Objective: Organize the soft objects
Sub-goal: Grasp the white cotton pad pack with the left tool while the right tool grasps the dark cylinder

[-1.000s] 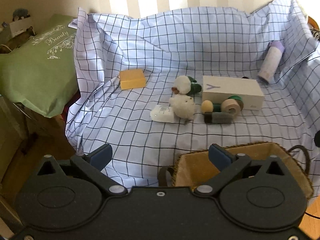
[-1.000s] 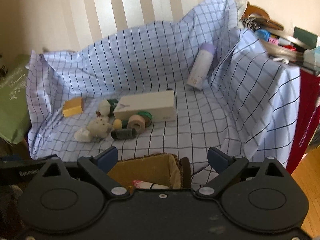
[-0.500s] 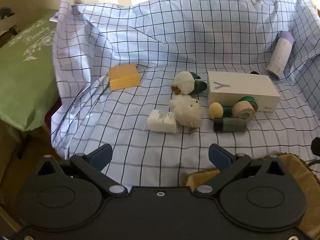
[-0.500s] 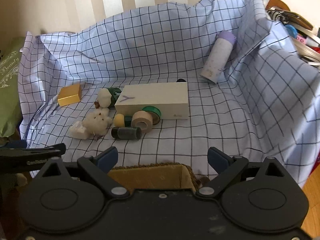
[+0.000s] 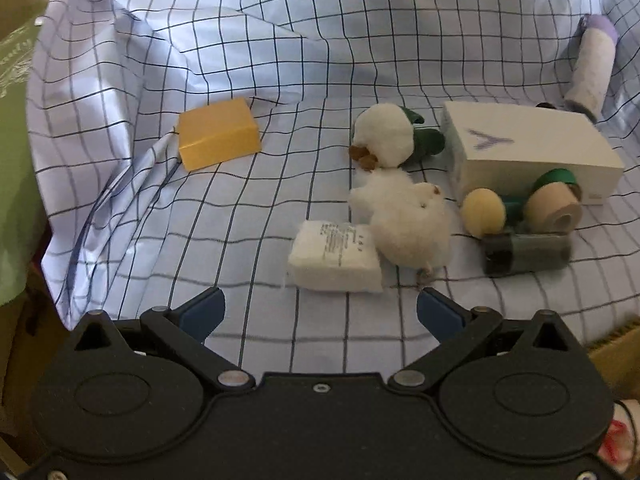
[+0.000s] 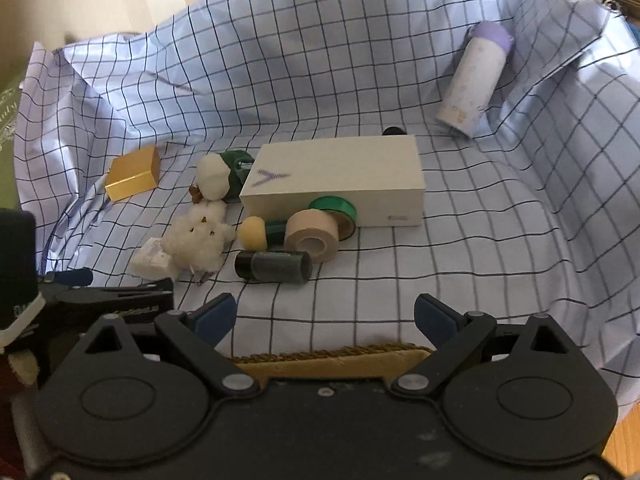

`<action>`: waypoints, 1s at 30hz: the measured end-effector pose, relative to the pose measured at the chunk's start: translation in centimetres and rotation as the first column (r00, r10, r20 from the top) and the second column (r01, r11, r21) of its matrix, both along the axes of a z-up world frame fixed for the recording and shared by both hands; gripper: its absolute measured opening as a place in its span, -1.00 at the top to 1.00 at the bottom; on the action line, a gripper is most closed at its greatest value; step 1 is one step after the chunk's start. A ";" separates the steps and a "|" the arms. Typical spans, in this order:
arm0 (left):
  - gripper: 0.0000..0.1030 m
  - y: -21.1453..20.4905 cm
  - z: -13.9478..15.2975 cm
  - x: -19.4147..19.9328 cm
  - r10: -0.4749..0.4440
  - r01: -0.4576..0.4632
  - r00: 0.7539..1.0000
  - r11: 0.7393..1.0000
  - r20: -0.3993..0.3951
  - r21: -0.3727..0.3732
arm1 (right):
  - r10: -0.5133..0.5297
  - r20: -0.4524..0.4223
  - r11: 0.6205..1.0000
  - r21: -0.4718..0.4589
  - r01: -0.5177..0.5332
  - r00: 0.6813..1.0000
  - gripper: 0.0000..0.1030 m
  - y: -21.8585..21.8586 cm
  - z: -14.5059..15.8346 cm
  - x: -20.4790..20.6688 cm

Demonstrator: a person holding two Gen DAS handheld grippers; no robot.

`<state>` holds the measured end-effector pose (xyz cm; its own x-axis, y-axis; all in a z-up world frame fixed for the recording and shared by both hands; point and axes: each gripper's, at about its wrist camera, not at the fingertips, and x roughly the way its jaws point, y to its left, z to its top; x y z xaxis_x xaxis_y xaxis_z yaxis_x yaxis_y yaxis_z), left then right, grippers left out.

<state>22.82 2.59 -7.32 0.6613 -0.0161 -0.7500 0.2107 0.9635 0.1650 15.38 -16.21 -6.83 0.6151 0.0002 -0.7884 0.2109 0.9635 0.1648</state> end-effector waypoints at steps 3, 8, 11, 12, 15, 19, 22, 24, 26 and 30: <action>-0.92 0.1 -0.7 1.3 -0.004 0.004 1.000 1.000 -0.010 -0.003 | 0.002 -0.022 1.000 0.003 -0.002 1.000 -0.87 0.6 -0.8 1.3; -0.92 0.1 -1.7 3.0 -0.024 0.023 0.999 1.000 -0.022 -0.011 | 0.001 -0.054 1.000 -0.012 -0.001 0.999 -0.87 1.6 -1.9 3.3; -0.92 0.1 -2.2 3.7 -0.034 0.034 0.999 0.999 -0.033 -0.020 | 0.002 -0.070 1.000 -0.017 -0.004 0.998 -0.87 2.3 -2.6 4.5; -0.91 0.1 -2.4 3.9 -0.038 0.037 0.999 0.999 -0.037 -0.023 | 0.004 -0.076 1.000 -0.017 -0.005 0.997 -0.87 2.5 -2.8 4.9; -0.81 0.2 -2.8 4.5 -0.048 0.046 0.998 0.998 -0.052 -0.040 | 0.000 -0.091 1.000 -0.022 -0.002 0.996 -0.87 3.1 -3.4 6.0; -0.82 0.7 -2.9 5.0 -0.059 0.053 0.996 0.995 -0.065 -0.079 | -0.016 -0.113 1.000 -0.021 0.014 0.994 -0.87 3.8 -4.4 7.3; -0.92 0.7 -3.1 5.2 -0.062 0.056 0.996 0.995 -0.071 -0.080 | -0.034 -0.123 0.999 -0.019 0.032 0.992 -0.87 4.0 -5.1 8.1; -0.95 0.7 -3.2 5.5 -0.061 0.055 0.995 0.996 -0.076 -0.076 | -0.048 -0.131 0.999 -0.016 0.047 0.990 -0.87 4.1 -5.6 8.6; -0.96 1.1 -3.2 5.8 -0.061 0.051 0.994 0.994 -0.096 -0.102 | -0.061 -0.137 0.998 -0.014 0.059 0.989 -0.87 4.1 -6.0 9.0; -0.95 1.1 -3.3 5.9 -0.067 0.056 0.993 0.993 -0.098 -0.108 | -0.084 -0.148 0.996 -0.020 0.082 0.985 -0.87 4.3 -6.6 9.6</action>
